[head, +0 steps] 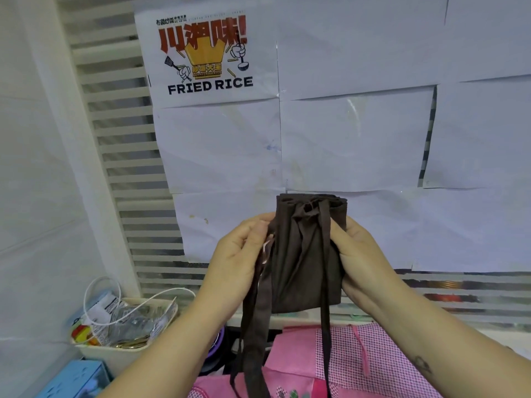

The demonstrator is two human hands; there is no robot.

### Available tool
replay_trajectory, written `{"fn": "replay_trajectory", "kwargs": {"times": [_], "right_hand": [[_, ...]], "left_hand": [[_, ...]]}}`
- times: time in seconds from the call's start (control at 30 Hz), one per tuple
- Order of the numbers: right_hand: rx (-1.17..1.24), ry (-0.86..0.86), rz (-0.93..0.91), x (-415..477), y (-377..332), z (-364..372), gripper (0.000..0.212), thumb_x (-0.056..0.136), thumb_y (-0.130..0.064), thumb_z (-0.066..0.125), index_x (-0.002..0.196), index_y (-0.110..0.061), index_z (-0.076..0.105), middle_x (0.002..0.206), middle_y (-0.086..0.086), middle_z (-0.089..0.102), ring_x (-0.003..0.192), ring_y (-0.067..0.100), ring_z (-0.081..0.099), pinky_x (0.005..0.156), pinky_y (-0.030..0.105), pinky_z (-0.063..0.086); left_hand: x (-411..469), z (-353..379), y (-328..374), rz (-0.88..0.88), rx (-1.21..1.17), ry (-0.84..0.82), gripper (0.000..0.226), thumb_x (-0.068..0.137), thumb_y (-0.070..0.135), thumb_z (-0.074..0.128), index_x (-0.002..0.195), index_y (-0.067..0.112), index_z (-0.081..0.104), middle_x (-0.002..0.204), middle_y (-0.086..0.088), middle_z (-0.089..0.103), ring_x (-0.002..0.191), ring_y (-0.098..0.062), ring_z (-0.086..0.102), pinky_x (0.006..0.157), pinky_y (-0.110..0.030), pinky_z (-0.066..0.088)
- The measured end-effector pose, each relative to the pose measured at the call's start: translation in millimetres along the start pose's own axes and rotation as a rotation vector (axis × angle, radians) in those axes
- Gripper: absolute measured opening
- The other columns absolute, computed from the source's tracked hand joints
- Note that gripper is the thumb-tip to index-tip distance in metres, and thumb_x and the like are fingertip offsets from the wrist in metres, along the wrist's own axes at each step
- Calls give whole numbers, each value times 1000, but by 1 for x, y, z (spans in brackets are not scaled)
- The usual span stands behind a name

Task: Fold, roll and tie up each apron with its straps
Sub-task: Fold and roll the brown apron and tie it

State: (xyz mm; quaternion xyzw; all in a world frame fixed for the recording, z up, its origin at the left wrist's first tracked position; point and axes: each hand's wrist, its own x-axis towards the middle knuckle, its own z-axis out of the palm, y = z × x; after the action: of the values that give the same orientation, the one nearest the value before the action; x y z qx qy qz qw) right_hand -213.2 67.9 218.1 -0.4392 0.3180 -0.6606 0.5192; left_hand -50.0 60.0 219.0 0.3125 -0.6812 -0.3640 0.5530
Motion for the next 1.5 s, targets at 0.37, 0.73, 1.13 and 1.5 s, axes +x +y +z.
{"fn": "replay_trajectory", "kwargs": {"times": [0.37,0.73,1.13,1.5], "right_hand": [[-73,-30,36,-5,6,1,36,80,-31,68,108,-8,67,104,15,72,95,27,68,85,40,55],[-105,-12,3,-7,7,11,22,91,-23,62,108,-12,68,99,9,73,96,26,70,85,40,56],[-546,173,-333,-18,6,4,31,75,-27,79,92,-24,54,86,-4,56,67,-2,49,67,10,42],[-667,-242,-105,7,-40,0,15,94,-7,53,89,-11,66,64,-4,61,54,15,38,52,19,32]], "left_hand": [[5,-14,6,-148,423,-140,19,83,4,64,67,12,57,68,19,64,60,3,57,66,-19,44],[-9,6,5,-16,240,-88,63,82,45,62,123,56,15,116,25,54,101,14,57,81,-7,44],[3,2,-14,148,416,220,16,91,14,59,95,29,59,102,5,56,93,14,50,75,-1,35],[-3,-18,-17,163,469,-32,37,91,3,58,98,40,61,110,13,52,99,9,52,78,-1,36]]}}
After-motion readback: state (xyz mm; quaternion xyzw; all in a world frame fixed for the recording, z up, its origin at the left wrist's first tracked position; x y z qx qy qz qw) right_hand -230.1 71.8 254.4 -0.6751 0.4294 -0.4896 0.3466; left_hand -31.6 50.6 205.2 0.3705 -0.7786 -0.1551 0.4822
